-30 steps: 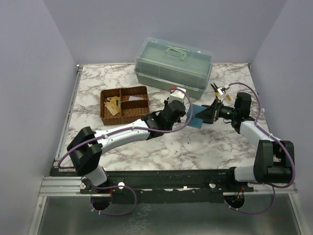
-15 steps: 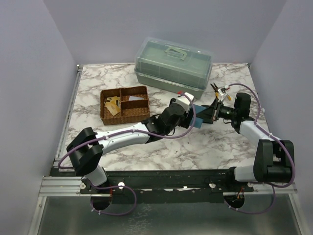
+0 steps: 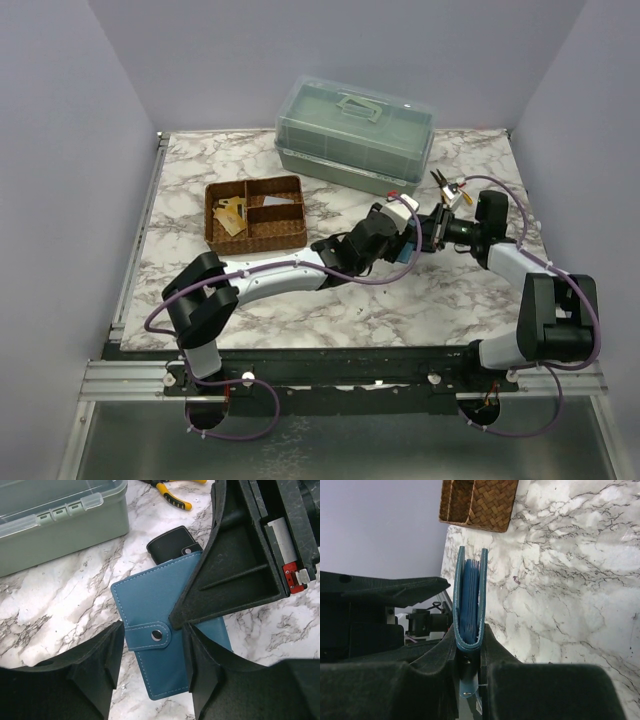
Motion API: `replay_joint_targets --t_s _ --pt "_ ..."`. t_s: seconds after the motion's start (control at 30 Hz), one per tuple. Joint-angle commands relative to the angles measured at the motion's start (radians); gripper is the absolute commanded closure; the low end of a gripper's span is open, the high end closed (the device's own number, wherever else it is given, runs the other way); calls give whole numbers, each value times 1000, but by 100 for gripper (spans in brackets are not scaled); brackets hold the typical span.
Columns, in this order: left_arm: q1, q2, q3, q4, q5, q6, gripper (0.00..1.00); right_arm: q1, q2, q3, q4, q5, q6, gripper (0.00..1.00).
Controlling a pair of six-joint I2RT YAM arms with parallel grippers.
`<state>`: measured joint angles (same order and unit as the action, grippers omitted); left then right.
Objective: Take the credit cards out of the card holder
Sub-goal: Open the card holder at the center of the board.
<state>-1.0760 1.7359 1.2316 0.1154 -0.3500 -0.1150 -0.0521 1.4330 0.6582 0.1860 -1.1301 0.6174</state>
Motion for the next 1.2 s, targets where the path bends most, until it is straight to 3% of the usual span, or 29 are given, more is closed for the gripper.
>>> replay_joint_targets --t_s 0.0,0.23,0.53,0.87,1.17 --pt "-9 38 57 -36 -44 7 47 -2 14 40 -15 1 43 100" --pt "-15 82 103 -102 -101 13 57 -2 12 45 -23 9 44 100" --pt "-15 25 56 -91 -83 -5 55 -2 28 50 -27 3 47 100" --pt "-14 64 84 -102 -119 38 55 -1 23 47 -21 -6 44 100" --pt "-12 99 102 -144 -230 79 70 -2 23 46 -9 -24 50 100"
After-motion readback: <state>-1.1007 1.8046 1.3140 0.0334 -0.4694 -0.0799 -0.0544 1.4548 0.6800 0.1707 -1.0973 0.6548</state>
